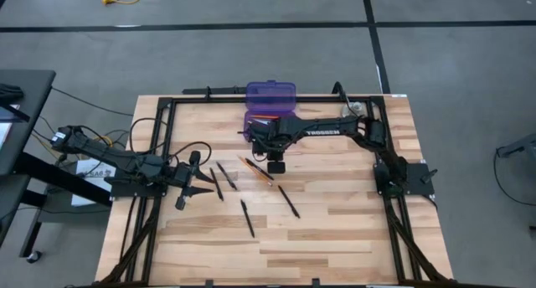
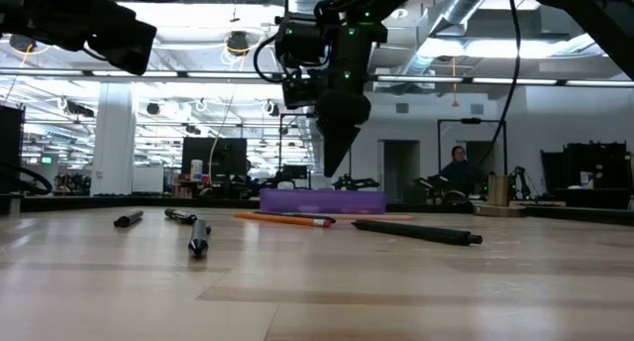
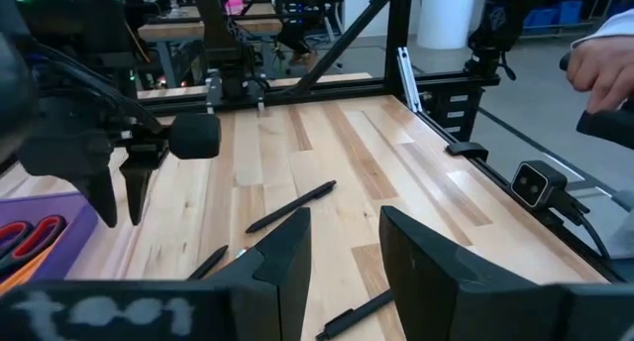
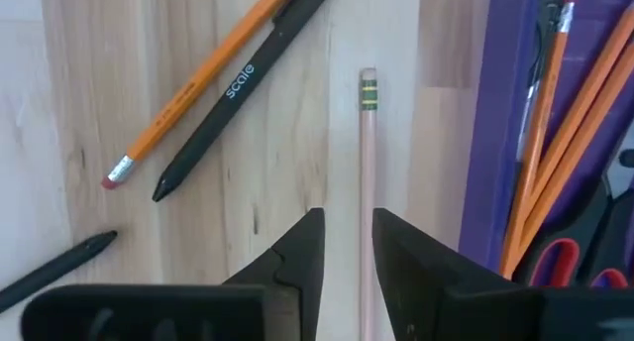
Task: Pick & place school supplies into a supply box
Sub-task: Put the brown pencil into the violet supply box, then put the black pen into the violet supply box
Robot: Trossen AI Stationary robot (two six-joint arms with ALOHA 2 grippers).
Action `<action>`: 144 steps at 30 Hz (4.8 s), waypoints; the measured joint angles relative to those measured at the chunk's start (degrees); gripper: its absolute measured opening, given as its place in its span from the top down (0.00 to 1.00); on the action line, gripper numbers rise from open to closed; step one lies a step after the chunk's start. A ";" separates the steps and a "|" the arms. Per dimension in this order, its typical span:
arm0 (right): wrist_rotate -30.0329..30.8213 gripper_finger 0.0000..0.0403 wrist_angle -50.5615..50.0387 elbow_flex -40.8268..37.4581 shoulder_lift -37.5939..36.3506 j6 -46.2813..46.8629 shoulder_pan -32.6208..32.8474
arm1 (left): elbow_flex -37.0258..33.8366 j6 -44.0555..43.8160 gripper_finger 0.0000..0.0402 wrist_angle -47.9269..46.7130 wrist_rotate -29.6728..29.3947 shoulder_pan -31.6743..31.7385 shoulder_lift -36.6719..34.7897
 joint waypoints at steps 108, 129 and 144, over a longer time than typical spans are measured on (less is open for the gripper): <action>-1.47 0.85 -12.22 28.03 12.91 -6.34 -12.32 | 0.00 0.13 0.72 -0.46 0.22 -0.01 0.01; 7.11 0.81 -27.35 28.10 12.14 9.92 -10.72 | 0.00 -0.20 0.72 -1.23 0.24 0.00 0.01; 4.53 0.81 -31.34 28.10 9.79 16.77 3.91 | 0.00 -0.09 0.72 -1.38 0.23 0.00 0.01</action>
